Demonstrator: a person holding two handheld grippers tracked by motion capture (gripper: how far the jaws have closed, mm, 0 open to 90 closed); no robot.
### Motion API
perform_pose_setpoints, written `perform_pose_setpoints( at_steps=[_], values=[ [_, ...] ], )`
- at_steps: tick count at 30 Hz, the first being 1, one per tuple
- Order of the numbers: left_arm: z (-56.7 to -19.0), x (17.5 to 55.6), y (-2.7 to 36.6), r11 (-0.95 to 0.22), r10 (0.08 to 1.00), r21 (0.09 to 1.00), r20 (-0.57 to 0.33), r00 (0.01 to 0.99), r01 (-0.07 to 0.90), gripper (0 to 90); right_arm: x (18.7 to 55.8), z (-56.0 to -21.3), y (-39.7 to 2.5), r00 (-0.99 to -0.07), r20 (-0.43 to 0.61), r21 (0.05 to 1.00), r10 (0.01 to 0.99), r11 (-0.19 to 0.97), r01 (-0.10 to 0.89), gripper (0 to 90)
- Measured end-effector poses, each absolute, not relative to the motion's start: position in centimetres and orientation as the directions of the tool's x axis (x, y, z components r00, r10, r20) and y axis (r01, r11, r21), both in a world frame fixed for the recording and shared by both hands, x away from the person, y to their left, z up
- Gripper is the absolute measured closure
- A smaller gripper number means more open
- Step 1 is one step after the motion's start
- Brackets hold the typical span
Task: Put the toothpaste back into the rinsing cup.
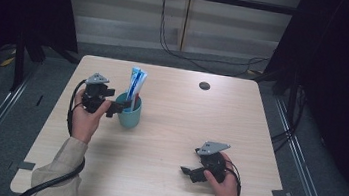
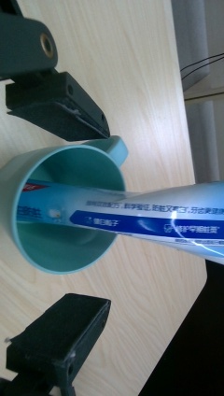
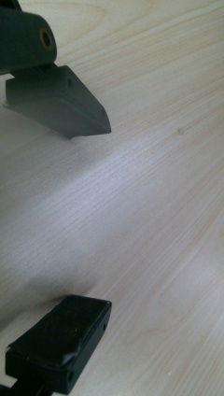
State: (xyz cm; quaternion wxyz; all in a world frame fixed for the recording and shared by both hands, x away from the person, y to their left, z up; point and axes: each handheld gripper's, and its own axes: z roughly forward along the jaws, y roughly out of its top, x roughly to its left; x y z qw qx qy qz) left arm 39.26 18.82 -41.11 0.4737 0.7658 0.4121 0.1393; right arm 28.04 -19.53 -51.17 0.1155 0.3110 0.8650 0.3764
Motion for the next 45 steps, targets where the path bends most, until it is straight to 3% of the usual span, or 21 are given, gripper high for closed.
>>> perform_pose_setpoints(
  at_steps=[45],
  values=[
    [-47.1, 34.7, 22.4, -0.223, 0.765, 0.793, -0.218, 0.607, 0.566, 15.5, 28.0, -51.2, -19.5, -0.78, 0.035, 0.723, 0.625, 0.523, 0.452, 12.5]
  ],
)
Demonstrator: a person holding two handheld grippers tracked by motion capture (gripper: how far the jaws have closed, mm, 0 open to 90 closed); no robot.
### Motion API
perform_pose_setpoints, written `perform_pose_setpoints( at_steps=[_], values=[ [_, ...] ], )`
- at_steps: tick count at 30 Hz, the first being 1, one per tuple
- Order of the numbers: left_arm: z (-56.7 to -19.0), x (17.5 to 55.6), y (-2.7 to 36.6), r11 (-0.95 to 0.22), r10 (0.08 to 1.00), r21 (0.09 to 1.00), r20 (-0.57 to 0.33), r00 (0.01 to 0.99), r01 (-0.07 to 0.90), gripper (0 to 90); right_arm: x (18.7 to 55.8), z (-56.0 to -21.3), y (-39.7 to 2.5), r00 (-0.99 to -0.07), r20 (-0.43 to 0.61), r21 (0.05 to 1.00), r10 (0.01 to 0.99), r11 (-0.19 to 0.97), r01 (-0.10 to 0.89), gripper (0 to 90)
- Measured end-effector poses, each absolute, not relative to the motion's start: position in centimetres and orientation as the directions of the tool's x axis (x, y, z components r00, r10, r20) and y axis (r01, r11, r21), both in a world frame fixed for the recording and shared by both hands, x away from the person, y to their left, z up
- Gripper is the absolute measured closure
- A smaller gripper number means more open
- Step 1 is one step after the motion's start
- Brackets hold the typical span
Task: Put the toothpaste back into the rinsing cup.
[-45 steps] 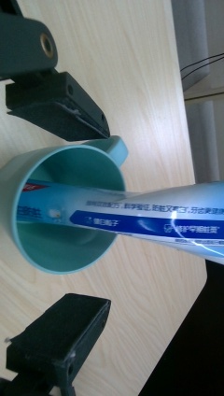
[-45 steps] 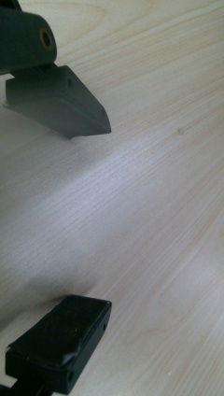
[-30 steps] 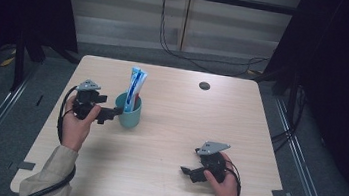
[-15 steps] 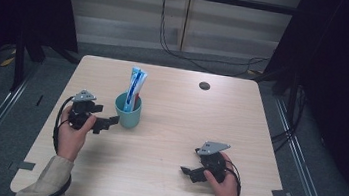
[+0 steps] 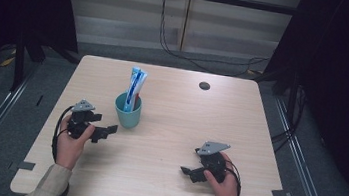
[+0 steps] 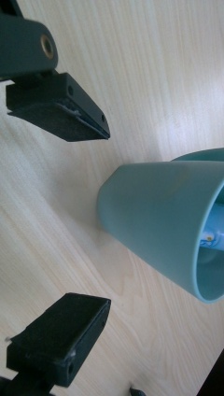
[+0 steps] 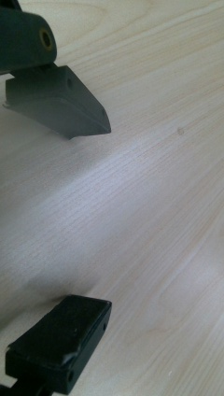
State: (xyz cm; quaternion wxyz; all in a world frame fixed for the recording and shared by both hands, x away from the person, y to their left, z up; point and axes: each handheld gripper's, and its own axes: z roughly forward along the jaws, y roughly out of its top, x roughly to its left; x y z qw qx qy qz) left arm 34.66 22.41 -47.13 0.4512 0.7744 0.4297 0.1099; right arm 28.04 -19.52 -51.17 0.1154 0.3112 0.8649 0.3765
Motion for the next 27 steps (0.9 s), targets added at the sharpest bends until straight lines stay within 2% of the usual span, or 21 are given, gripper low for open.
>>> perform_pose_setpoints(
  at_steps=[15, 27],
  values=[
    [-49.6, 33.8, 22.4, -0.251, 0.762, 0.774, -0.213, 0.612, 0.582, 15.6, 28.0, -51.2, -19.5, -0.78, 0.034, 0.723, 0.625, 0.523, 0.451, 12.5],
    [-50.6, 33.4, 22.1, -0.308, 0.764, 0.758, -0.163, 0.625, 0.575, 15.6, 28.1, -51.2, -19.5, -0.78, 0.035, 0.724, 0.625, 0.523, 0.451, 12.5]
  ],
)
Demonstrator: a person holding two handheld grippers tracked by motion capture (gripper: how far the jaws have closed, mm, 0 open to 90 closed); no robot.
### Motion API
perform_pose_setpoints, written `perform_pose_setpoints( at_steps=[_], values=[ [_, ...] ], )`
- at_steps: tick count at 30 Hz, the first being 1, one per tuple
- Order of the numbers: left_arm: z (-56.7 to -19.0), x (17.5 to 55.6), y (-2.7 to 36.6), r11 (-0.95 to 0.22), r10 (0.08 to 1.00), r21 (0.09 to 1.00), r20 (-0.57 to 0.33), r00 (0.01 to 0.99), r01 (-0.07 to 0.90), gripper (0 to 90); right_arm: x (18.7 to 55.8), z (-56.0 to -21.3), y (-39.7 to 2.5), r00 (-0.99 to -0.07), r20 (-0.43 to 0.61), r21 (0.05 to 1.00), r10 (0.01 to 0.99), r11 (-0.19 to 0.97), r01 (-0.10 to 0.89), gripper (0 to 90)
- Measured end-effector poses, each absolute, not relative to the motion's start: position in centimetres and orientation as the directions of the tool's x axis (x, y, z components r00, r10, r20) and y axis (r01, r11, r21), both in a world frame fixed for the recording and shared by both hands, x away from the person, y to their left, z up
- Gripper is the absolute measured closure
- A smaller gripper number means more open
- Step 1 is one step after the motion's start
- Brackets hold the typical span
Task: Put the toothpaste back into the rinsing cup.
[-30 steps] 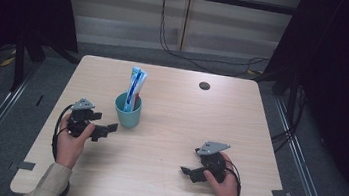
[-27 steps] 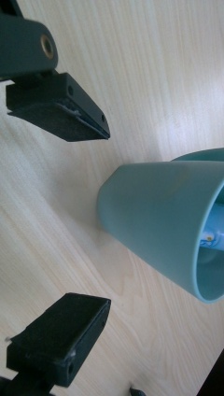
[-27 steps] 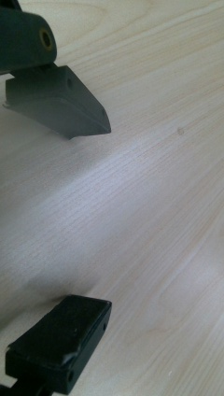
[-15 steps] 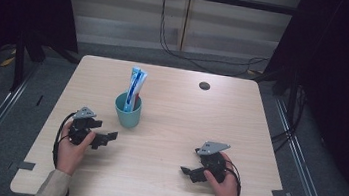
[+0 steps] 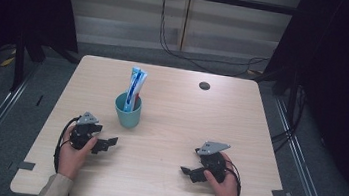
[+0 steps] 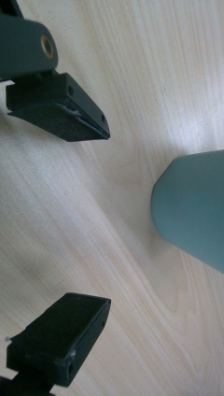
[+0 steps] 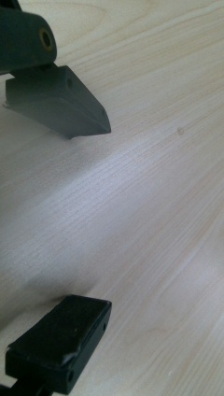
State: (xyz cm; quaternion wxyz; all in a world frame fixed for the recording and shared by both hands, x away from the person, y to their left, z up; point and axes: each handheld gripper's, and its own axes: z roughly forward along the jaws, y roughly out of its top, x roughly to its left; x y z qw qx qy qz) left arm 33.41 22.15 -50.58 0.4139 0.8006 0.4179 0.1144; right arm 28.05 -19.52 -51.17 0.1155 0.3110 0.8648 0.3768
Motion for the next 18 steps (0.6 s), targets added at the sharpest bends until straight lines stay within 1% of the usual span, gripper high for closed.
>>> perform_pose_setpoints(
  at_steps=[8, 16, 18],
  values=[
    [-50.93, 33.25, 21.97, -0.324, 0.765, 0.749, -0.152, 0.625, 0.578, 15.5, 28.05, -51.17, -19.52, -0.78, 0.035, 0.723, 0.625, 0.523, 0.451, 12.5],
    [-50.92, 33.17, 21.82, -0.36, 0.763, 0.742, -0.115, 0.636, 0.566, 15.3, 28.07, -51.18, -19.53, -0.781, 0.032, 0.725, 0.623, 0.524, 0.447, 12.5],
    [-50.92, 33.16, 21.74, -0.381, 0.759, 0.739, -0.094, 0.644, 0.556, 15.2, 28.07, -51.18, -19.52, -0.781, 0.033, 0.725, 0.624, 0.523, 0.448, 12.5]
  ],
)
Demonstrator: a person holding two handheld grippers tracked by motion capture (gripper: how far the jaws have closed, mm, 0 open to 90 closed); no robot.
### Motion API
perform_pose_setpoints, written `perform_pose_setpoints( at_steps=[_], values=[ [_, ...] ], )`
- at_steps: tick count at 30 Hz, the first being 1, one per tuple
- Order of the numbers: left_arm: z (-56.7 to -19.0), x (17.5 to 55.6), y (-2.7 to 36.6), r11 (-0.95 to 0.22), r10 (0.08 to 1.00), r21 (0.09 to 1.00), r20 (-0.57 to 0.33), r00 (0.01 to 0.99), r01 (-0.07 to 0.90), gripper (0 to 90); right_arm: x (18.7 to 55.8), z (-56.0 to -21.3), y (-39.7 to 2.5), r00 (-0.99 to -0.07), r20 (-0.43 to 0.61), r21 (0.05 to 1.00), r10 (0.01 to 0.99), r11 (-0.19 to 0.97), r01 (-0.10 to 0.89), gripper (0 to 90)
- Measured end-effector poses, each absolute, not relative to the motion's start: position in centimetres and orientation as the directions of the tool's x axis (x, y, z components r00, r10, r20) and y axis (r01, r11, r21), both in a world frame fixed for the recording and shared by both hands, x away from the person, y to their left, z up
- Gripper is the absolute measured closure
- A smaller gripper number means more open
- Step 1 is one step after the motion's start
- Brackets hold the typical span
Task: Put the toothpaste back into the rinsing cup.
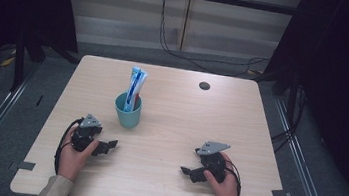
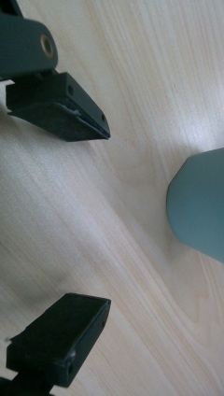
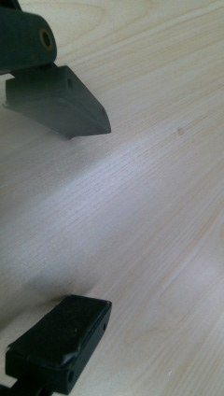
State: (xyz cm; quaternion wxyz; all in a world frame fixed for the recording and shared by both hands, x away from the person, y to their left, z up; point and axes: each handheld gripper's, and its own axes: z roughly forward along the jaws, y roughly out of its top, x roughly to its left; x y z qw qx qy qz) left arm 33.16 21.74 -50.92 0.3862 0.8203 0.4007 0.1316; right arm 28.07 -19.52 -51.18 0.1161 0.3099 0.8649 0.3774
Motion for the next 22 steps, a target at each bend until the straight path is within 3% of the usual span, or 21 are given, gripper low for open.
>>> perform_pose_setpoints(
  at_steps=[8, 22],
  values=[
    [-50.96, 32.96, 21.21, -0.454, 0.745, 0.723, -0.014, 0.667, 0.522, 14.5, 28.06, -51.17, -19.52, -0.781, 0.034, 0.724, 0.624, 0.523, 0.45, 12.5],
    [-50.96, 32.97, 21.18, -0.457, 0.743, 0.72, -0.014, 0.669, 0.523, 13.5, 28.06, -51.18, -19.53, -0.781, 0.033, 0.725, 0.623, 0.524, 0.448, 12.5]
  ],
)
